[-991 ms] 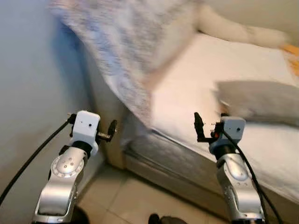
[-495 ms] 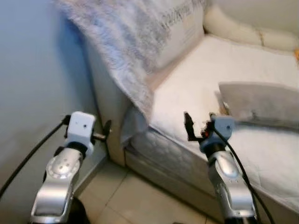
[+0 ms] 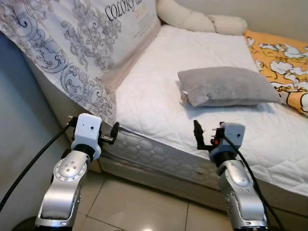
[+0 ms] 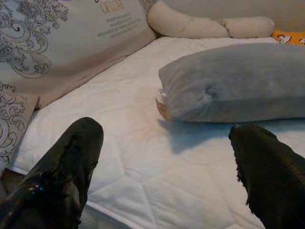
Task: Clean up the room
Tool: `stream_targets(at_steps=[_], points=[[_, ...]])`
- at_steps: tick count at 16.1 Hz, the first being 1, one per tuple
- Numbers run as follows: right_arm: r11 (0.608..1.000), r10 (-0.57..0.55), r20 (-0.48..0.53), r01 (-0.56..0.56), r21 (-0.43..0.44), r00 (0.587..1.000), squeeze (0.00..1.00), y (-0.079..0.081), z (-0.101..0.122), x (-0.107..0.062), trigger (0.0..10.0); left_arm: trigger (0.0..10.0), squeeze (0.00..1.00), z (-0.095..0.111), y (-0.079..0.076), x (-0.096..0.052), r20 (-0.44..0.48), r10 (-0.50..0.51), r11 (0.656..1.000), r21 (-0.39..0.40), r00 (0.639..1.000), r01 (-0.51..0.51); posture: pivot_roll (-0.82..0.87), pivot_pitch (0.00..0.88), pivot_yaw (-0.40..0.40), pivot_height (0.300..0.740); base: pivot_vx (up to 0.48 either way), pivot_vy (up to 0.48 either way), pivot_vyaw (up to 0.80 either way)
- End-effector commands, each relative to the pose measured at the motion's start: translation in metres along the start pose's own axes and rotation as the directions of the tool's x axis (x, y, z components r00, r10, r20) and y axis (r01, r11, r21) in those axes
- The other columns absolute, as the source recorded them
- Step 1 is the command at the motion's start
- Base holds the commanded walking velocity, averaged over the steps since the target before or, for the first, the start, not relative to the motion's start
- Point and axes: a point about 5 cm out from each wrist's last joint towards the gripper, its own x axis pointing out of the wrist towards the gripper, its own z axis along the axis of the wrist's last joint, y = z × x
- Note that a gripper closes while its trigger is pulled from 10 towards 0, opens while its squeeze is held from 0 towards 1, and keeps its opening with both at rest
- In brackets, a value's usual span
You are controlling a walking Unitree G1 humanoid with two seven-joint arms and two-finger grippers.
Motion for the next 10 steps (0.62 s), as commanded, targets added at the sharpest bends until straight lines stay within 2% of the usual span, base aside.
stream_targets(at_steps=[1, 3, 6, 10], points=[[1.0, 0.002, 0.015, -0.002, 0.002, 1.0, 0.0, 0.0005, 0.0051, 0.0012, 10.0, 10.0, 0.0, 0.0022, -0.002, -0.0009, 0.01, -0.016, 1.0, -0.006, 1.0, 0.016, 0.01, 0.0, -0.043, 0.74, 0.0, 0.0, 0.0], [1.0, 0.001, 0.007, -0.001, 0.003, 1.0, 0.0, 0.0007, 0.0048, 0.0017, 10.0, 10.0, 0.0, 0.0034, -0.0023, -0.0008, 0.015, -0.02, 1.0, -0.012, 1.0, 0.021, 0.01, 0.0, -0.044, 0.74, 0.0, 0.0, 0.0], [1.0, 0.009, 0.0, -0.009, 0.003, 1.0, 0.0, 0.0007, 0.0057, 0.0036, 10.0, 10.0, 0.0, 0.0036, -0.0014, -0.0004, 0.014, -0.02, 1.0, -0.013, 1.0, 0.021, 0.01, 0.0, -0.044, 0.74, 0.246, 0.0, -0.74], [1.0, 0.028, -0.009, -0.028, -0.011, 1.0, 0.0, 0.0021, 0.0064, 0.0058, 10.0, 10.0, 0.0, 0.0038, 0.0035, 0.0001, 0.012, -0.01, 1.0, -0.007, 1.0, 0.01, 0.01, 0.0, -0.044, 0.74, 0.263, 0.0, 0.0]])
